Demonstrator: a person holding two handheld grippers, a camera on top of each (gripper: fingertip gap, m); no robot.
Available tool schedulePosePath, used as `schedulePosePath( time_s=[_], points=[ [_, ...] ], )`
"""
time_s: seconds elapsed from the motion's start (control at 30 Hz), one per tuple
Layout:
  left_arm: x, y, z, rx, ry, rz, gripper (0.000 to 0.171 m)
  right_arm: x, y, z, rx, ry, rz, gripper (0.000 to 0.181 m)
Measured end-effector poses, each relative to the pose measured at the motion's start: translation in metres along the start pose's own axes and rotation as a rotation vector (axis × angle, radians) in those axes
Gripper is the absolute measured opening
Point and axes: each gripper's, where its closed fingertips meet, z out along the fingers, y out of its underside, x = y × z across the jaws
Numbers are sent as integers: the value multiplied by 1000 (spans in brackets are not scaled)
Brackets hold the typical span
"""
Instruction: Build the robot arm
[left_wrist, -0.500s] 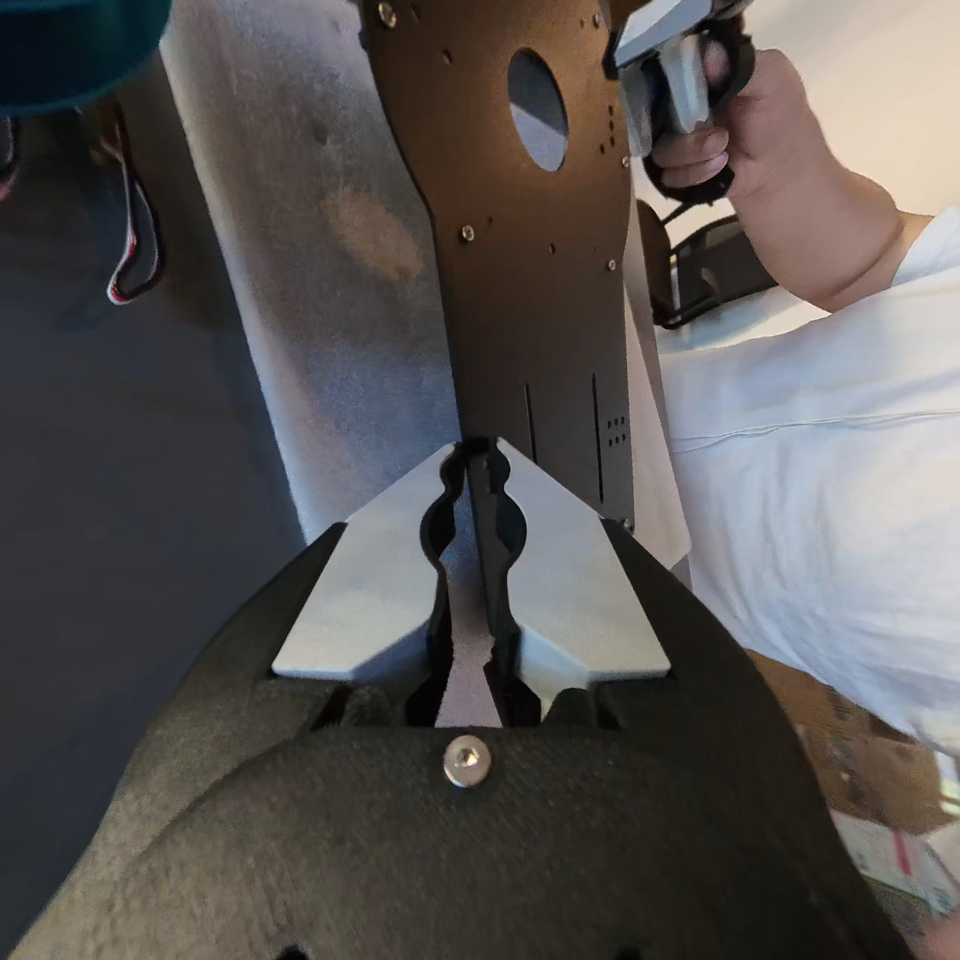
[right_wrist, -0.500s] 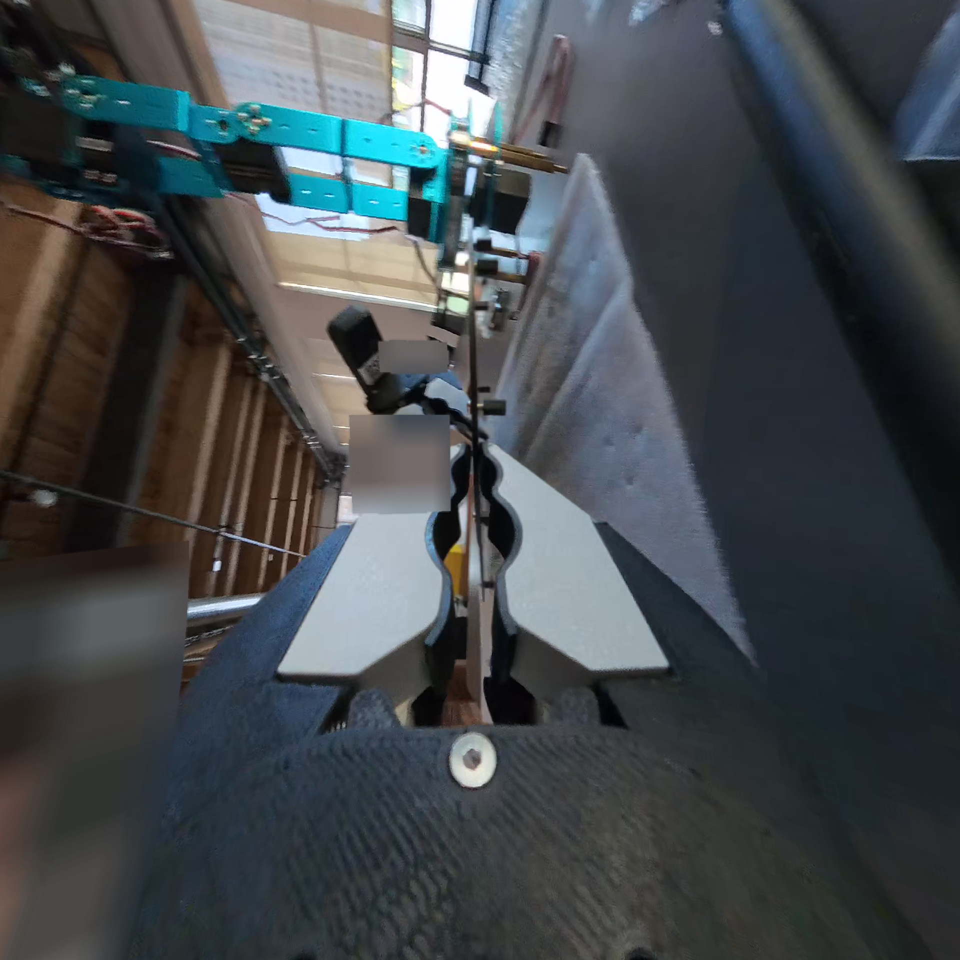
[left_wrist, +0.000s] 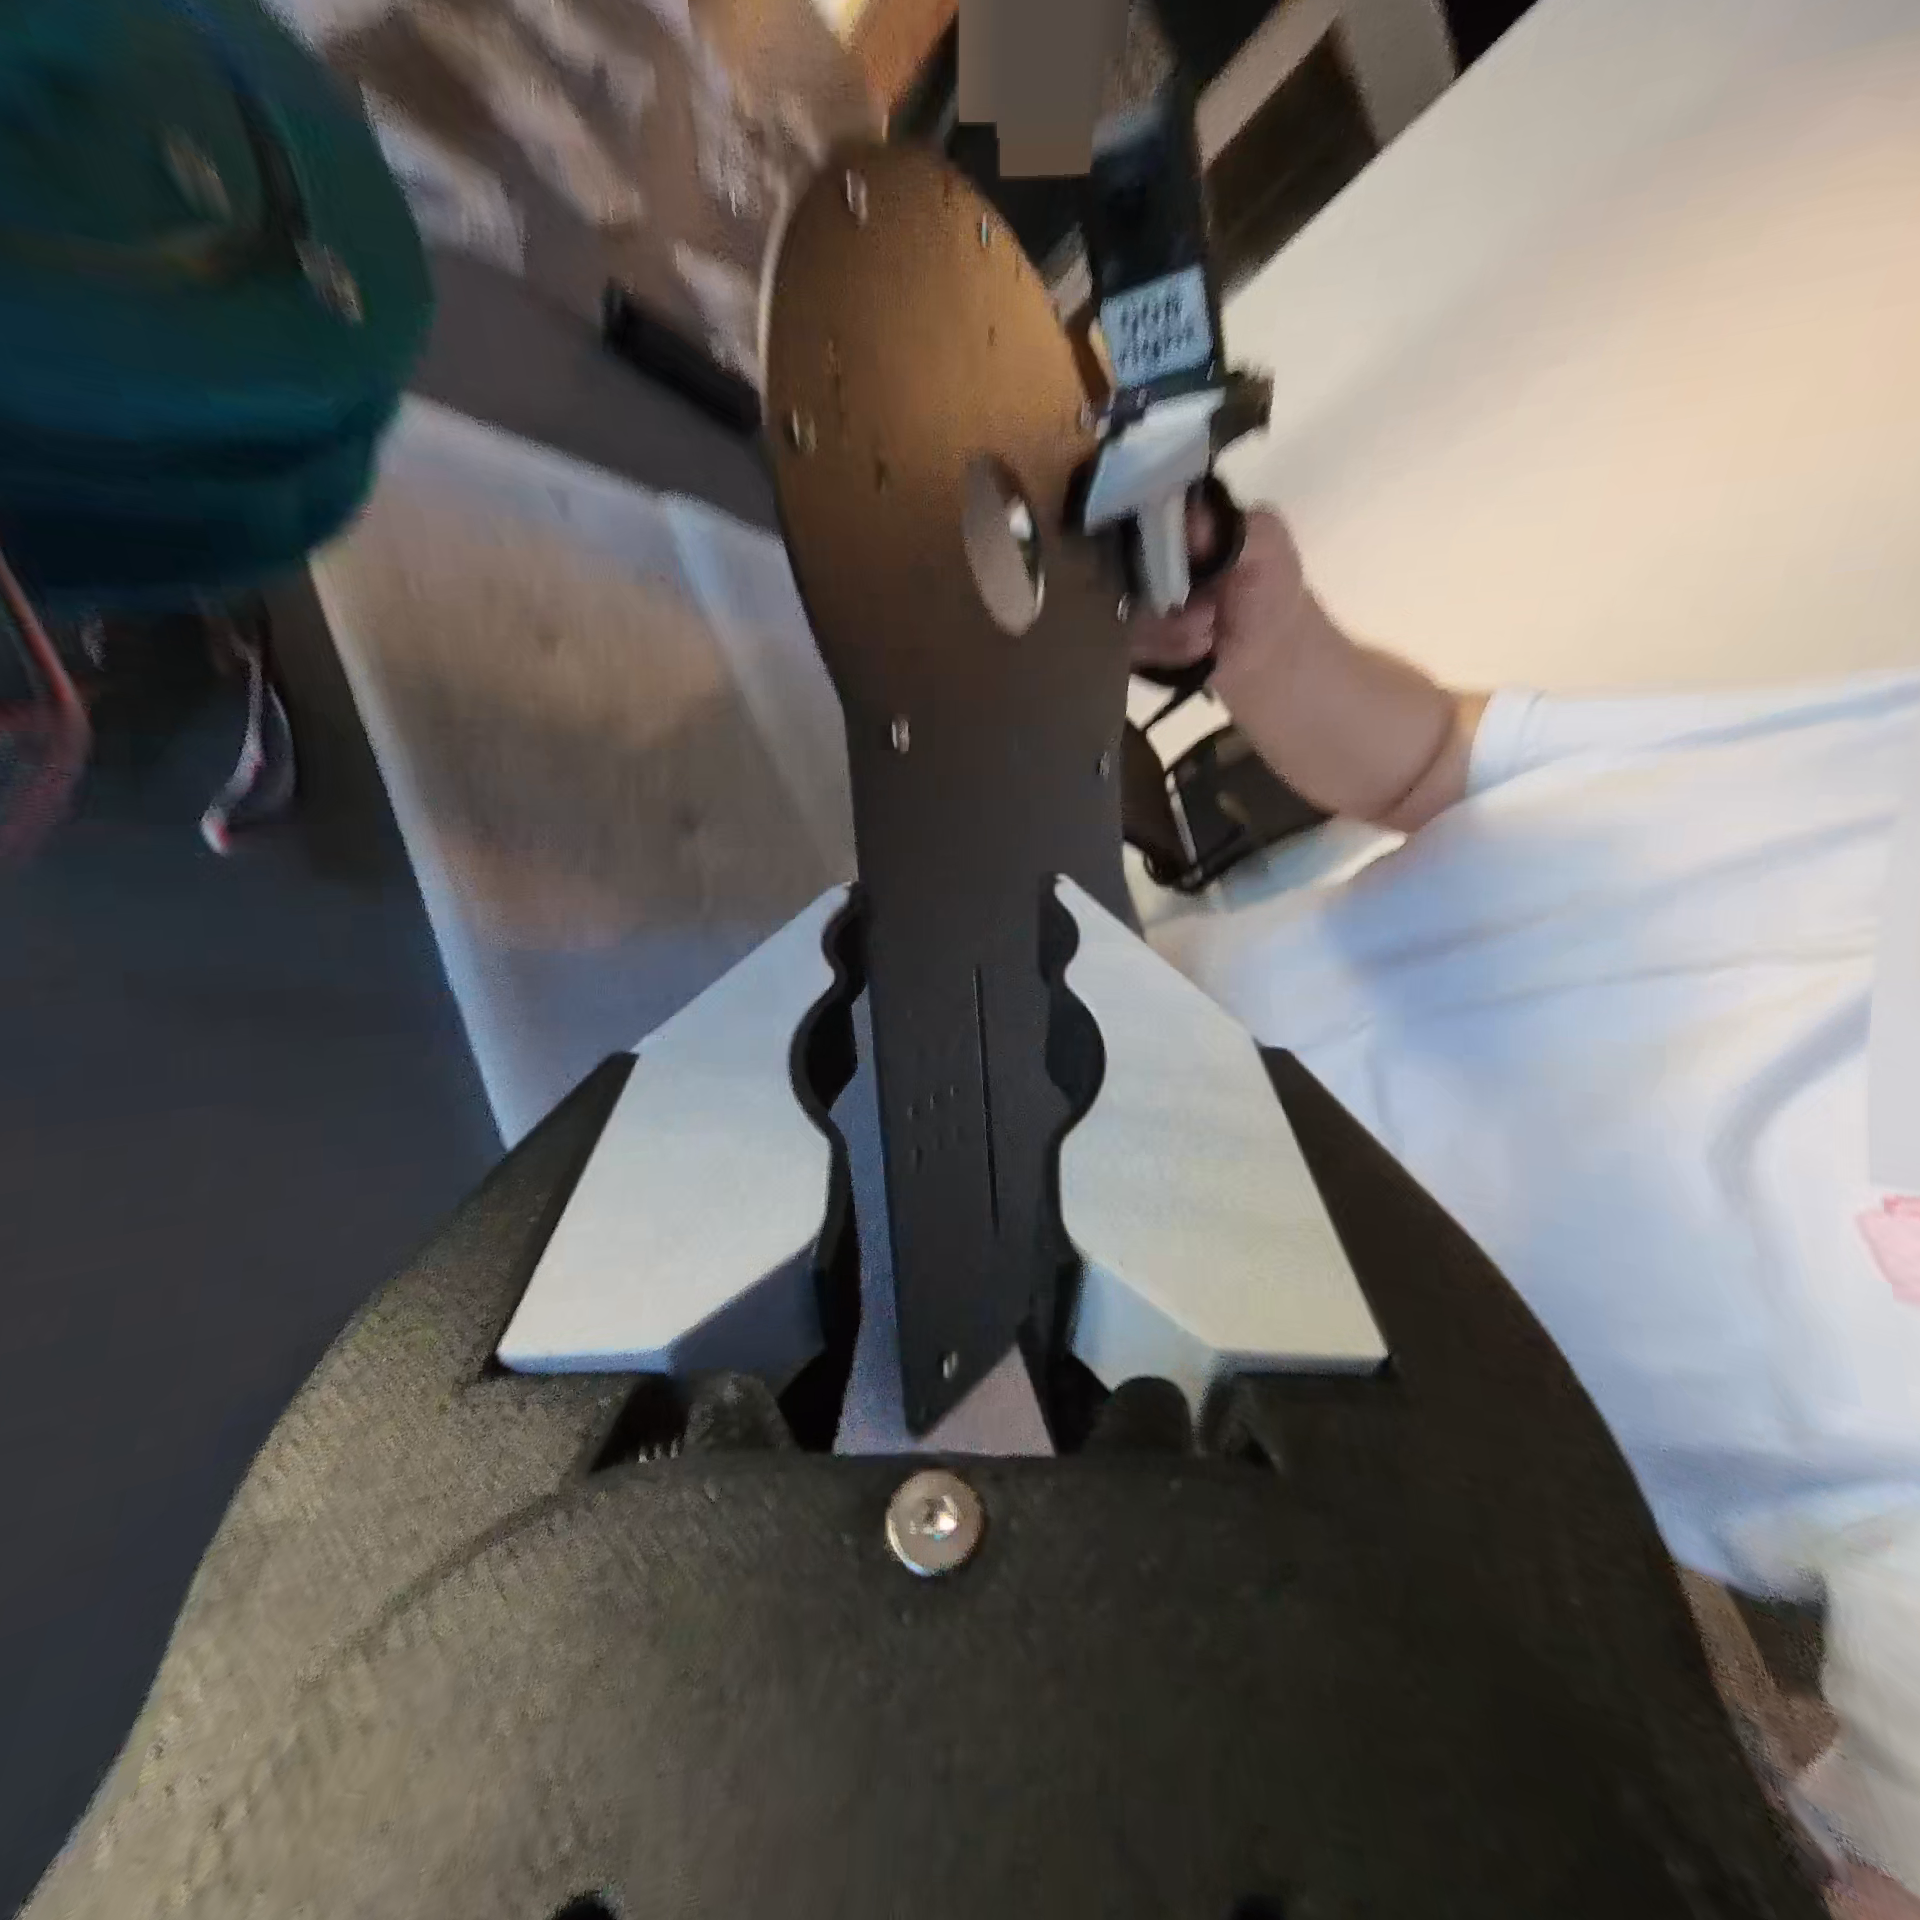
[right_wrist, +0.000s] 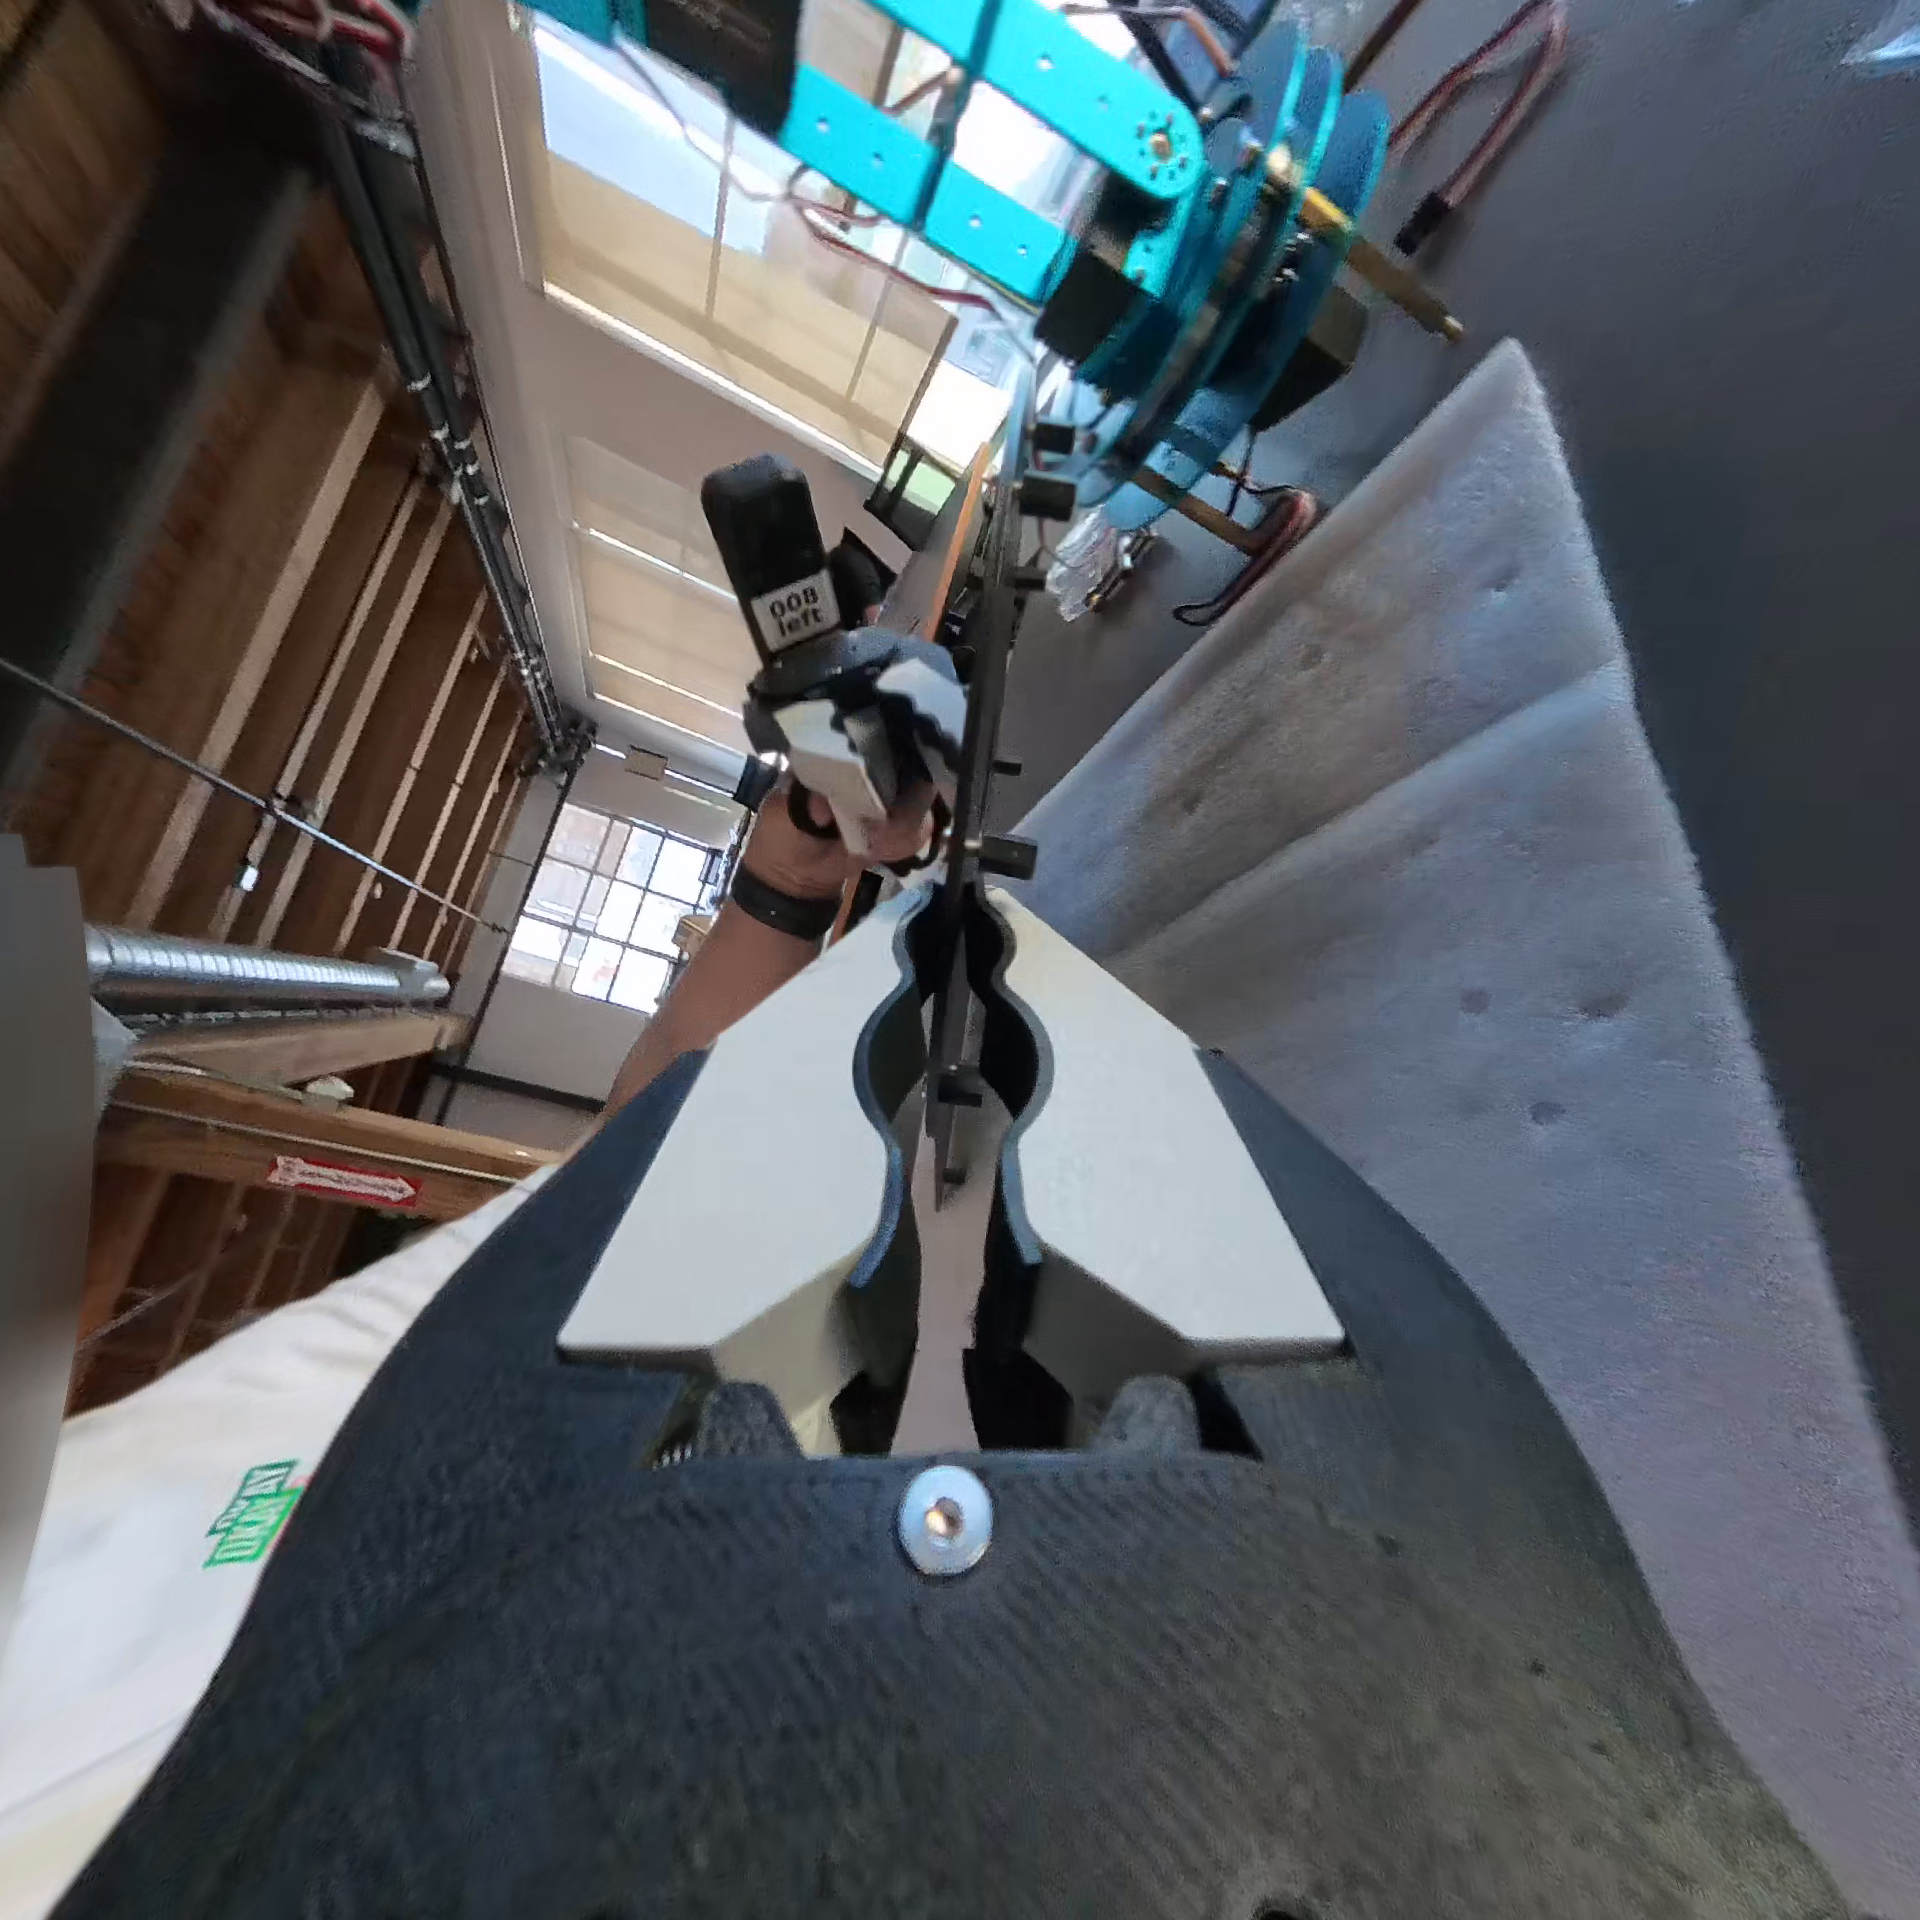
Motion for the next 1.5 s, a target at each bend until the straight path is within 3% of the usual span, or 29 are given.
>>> schedulePosePath(
  time_s=[0.1, 0.2, 0.27, 0.37, 0.4, 0.47, 0.53, 0.57, 0.63, 0.73, 0.87, 0.9, 0.93, 0.97, 1.1, 1.2, 1.3, 1.4, 1.5],
  points=[
    [4, -30, -3, 72, -32, 41, 48, -14, -3, 7, -1, -16, -90, 0],
    [9, -44, 5, 74, -16, 40, 52, -27, -6, 14, -1, -41, -154, 1],
    [11, -50, 13, 76, 17, 23, 46, -36, -6, 19, -9, -62, -192, 1],
    [27, -53, 21, 87, 151, 13, 21, -51, -7, 27, -23, -91, -250, 0],
    [37, -54, 20, 102, 221, 12, 5, -55, -6, 29, -30, -93, -280, 1],
    [52, -59, 17, 148, 303, 24, 0, -62, -8, 32, -41, -97, -330, 0],
    [61, -62, 13, 200, 287, 49, 0, -73, -8, 31, -43, -148, -346, 3],
    [66, -62, 12, 217, 267, 67, 0, -75, -6, 28, -47, -169, -360, 6],
    [69, -61, 13, 227, 169, 129, 0, -71, -1, 12, 29, -170, -412, 39],
    [71, -59, 8, 221, 94, 149, 0, -35, 31, 2, 123, -68, -439, 58],
    [75, -59, 8, 217, 80, 131, 0, -27, 89, 56, -105, -107, -279, 68],
    [75, -59, 9, 213, 64, 131, 0, -29, 103, 70, -172, -120, -255, 62],
    [76, -59, 10, 210, 50, 133, 0, -30, 116, 81, -234, -121, -224, 44],
    [77, -59, 11, 209, 38, 131, 0, -37, 125, 87, -260, -174, -186, 4],
    [99, -66, 6, 251, -19, 108, 0, -63, 122, 82, -235, -267, -253, 0],
    [140, -87, -12, 440, -101, 107, 0, -107, 103, 49, -394, -364, -457, 0],
    [169, -97, -31, 755, -212, 58, 0, -129, 68, 15, -707, -454, -508, 0],
    [171, -75, -36, 1060, -362, 5, 0, -123, 38, 0, -979, -515, -364, 0],
    [157, -40, -27, 1324, -447, -74, 0, -93, 41, 2, -1167, -514, -334, 0]
  ],
)
